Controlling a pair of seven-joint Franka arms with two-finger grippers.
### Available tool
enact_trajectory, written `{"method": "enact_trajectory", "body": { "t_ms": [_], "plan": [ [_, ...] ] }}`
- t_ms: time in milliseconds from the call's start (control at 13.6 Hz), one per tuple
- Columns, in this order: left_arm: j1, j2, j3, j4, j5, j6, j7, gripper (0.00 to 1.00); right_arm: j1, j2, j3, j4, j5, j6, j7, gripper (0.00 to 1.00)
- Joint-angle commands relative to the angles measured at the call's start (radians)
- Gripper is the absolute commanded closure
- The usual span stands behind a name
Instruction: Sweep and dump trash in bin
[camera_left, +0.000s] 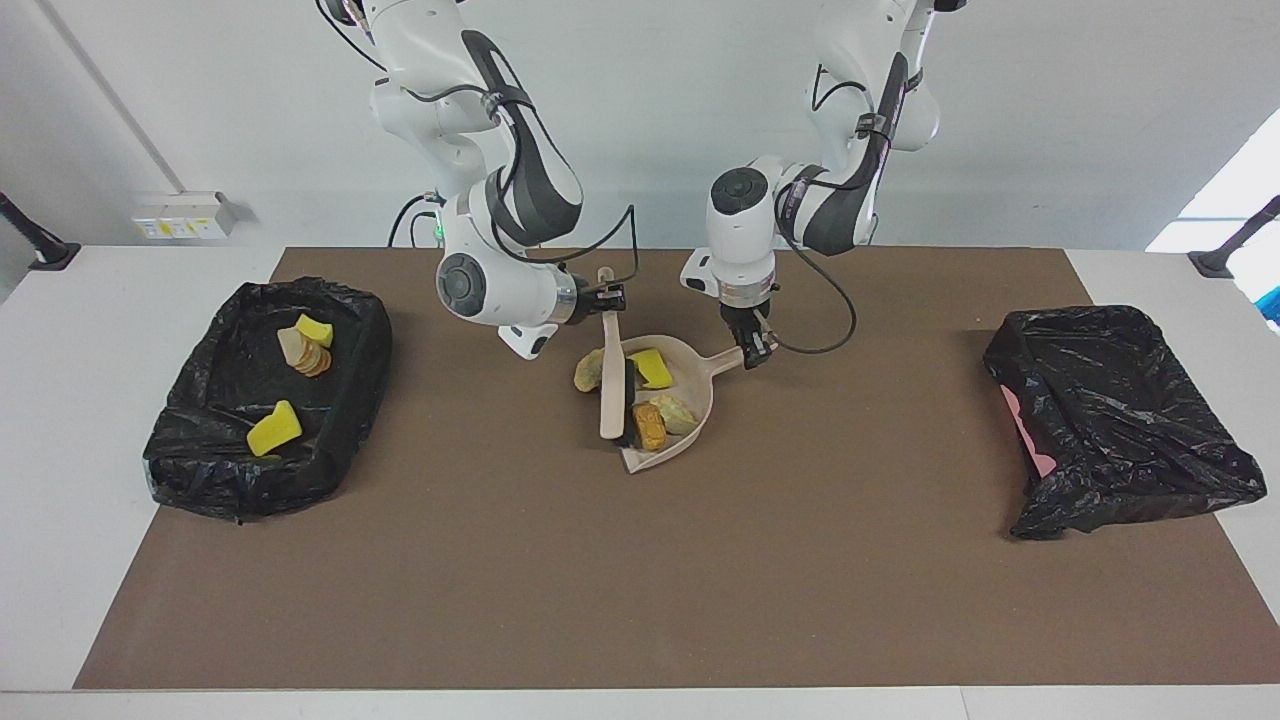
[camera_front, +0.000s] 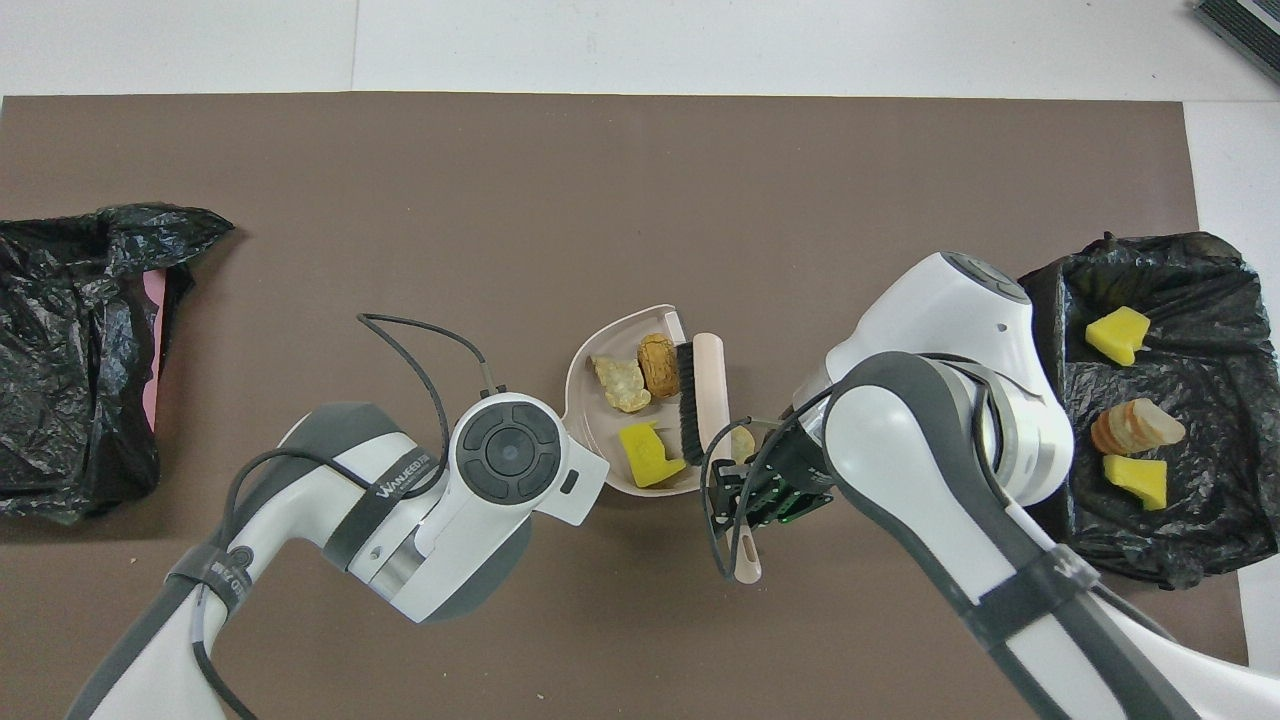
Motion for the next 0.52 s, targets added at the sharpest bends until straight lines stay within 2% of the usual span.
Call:
{"method": "enact_trajectory", "body": {
  "t_ms": [0, 147, 295, 442],
  "plan": [
    [0.022, 0.007, 0.002, -0.007, -0.015, 0.032, 0.032, 1.00, -0.002, -0.060, 0.003, -0.051, -0.245, -0.008, 0.084, 1.00],
    [0.041, 0.017, 0.002, 0.004, -0.039, 0.031, 0.063, 1.00, -0.013, -0.131, 0.003, -0.188, -0.335, 0.053, 0.105, 1.00],
    [0.042, 0.020, 0.005, 0.013, -0.058, 0.023, 0.108, 1.00, 0.012, -0.233, 0.005, -0.365, -0.345, 0.180, 0.105, 1.00],
    [0.039, 0.019, 0.005, 0.011, -0.058, 0.022, 0.106, 1.00, 0.021, -0.241, 0.008, -0.398, -0.343, 0.191, 0.086, 1.00]
  ]
}}
